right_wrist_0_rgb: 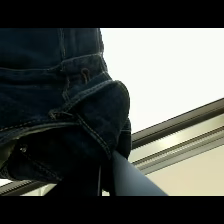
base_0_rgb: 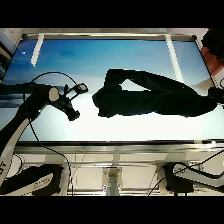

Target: Fold the clothes and pants, and hang the long-sleeved shirts on hangers.

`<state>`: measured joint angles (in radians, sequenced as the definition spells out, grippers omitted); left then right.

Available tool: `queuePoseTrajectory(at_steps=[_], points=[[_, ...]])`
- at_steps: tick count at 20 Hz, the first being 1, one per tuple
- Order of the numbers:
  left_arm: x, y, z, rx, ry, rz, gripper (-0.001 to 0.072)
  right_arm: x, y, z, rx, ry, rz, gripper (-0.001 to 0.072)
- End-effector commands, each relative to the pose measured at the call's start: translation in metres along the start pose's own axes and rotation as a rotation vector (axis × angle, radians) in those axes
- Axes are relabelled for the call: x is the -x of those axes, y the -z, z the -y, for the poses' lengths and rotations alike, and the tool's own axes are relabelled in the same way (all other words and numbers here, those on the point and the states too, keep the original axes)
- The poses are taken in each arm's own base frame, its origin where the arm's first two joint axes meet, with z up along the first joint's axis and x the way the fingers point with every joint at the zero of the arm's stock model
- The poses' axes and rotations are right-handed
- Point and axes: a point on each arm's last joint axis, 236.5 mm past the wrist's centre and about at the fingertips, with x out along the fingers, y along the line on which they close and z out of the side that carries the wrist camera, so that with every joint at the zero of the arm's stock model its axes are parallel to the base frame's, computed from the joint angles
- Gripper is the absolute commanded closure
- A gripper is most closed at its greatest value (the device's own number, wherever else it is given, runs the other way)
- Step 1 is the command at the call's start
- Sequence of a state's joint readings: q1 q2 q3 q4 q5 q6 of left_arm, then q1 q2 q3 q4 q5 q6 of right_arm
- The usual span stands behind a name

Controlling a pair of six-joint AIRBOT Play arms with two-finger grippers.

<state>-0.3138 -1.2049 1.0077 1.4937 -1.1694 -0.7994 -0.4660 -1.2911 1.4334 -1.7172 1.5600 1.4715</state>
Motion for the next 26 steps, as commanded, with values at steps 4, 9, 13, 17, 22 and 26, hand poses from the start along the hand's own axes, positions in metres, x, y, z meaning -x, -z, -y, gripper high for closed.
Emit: queuePoseTrajectory(at_steps=[4, 9, 13, 17, 22, 26], points=[[-0.01, -0.078, -0.005, -0.487, -0.176, 0.18, 0.0022, -0.018, -0.002, -0.019, -0.012, -0.118, 0.026, 0.0694], [-0.076, -0.103, 0.027, -0.633, -0.119, 0.155, 0.0015, -0.017, -0.004, -0.024, -0.005, -0.138, 0.035, 0.0694], [-0.071, -0.15, 0.026, -0.669, -0.248, 0.29, 0.009, -0.017, -0.004, -0.025, 0.004, -0.145, 0.038, 0.0693], [-0.053, -0.188, 0.011, -0.66, -0.388, 0.422, 0.0352, -0.016, -0.005, -0.031, 0.002, -0.168, 0.042, 0.0693], [-0.012, -0.181, -0.032, -0.519, -0.493, 0.458, 0.0688, -0.013, -0.007, -0.045, 0.006, -0.229, 0.048, 0.0693], [0.102, -0.145, -0.108, -0.222, -0.692, 0.572, 0.0689, -0.001, -0.013, -0.08, 0.039, -0.386, 0.083, 0.0694]])
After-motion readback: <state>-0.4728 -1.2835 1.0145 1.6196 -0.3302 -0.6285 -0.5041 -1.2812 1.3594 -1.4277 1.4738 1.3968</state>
